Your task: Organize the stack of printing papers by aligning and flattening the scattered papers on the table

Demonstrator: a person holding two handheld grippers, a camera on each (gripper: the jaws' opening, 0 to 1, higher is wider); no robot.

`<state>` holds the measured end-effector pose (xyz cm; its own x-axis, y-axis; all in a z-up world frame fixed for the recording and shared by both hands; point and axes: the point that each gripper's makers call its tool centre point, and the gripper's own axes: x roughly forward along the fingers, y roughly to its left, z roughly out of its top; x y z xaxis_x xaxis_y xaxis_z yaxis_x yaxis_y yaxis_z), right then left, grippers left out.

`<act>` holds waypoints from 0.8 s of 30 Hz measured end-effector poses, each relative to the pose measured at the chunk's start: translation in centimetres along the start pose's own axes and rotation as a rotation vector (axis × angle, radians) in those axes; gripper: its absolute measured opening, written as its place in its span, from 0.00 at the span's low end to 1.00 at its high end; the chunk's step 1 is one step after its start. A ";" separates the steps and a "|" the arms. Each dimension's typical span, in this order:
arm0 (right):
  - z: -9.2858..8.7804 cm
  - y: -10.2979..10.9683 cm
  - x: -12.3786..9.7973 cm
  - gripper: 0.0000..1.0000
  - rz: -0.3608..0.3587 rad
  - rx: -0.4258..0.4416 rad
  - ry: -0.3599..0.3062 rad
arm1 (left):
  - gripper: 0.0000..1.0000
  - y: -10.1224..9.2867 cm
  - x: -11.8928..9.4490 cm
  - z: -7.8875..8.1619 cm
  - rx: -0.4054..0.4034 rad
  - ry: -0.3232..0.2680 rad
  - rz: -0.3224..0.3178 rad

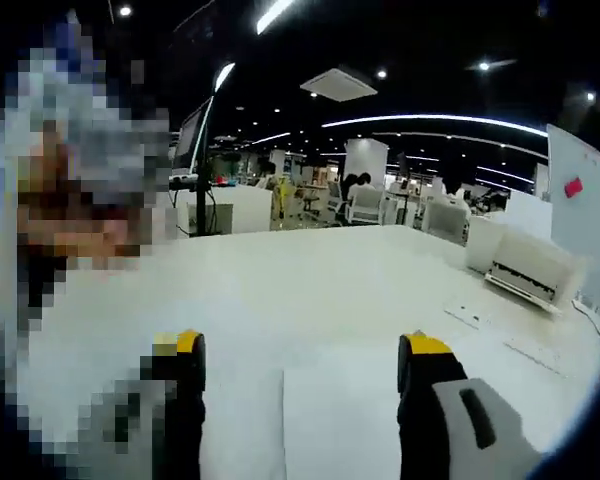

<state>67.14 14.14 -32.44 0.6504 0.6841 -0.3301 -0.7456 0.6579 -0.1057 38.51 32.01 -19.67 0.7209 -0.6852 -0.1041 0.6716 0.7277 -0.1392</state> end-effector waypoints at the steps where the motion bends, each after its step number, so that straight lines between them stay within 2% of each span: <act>1: -0.7 -0.4 0.5 0.72 -0.018 0.008 0.015 | 0.06 0.1 0.0 0.0 -0.002 0.000 0.001; 7: -3.6 -1.3 3.0 0.73 -0.054 0.025 0.046 | 0.06 0.4 0.1 -0.2 -0.008 0.001 0.001; 8: -3.7 -1.2 3.2 0.68 -0.048 0.082 0.024 | 0.06 0.4 0.1 -0.3 -0.009 0.002 0.000; 10: -4.3 -1.1 3.5 0.49 -0.031 0.157 0.020 | 0.06 0.4 0.1 -0.3 -0.008 0.004 0.002; 11: -3.8 -1.3 3.8 0.36 -0.015 0.109 -0.029 | 0.06 0.4 0.1 -0.3 -0.008 0.004 0.002; 13: -4.4 -1.2 3.8 0.28 -0.016 0.150 -0.033 | 0.06 0.4 0.0 -0.3 -0.007 0.004 0.003; 14: -4.5 -1.4 3.9 0.22 -0.017 0.133 -0.025 | 0.06 0.4 0.0 -0.3 -0.007 0.004 0.005; 20: -4.3 -1.0 3.7 0.15 -0.010 0.129 -0.024 | 0.06 0.3 0.1 -0.2 -0.005 0.003 0.004; 24: -4.2 -1.5 3.6 0.10 -0.010 0.108 -0.010 | 0.06 0.1 0.2 -0.2 -0.001 0.006 0.002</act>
<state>70.00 14.35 -37.41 0.6597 0.6800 -0.3200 -0.7194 0.6946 -0.0069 38.70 31.96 -19.94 0.7214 -0.6836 -0.1108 0.6696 0.7293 -0.1402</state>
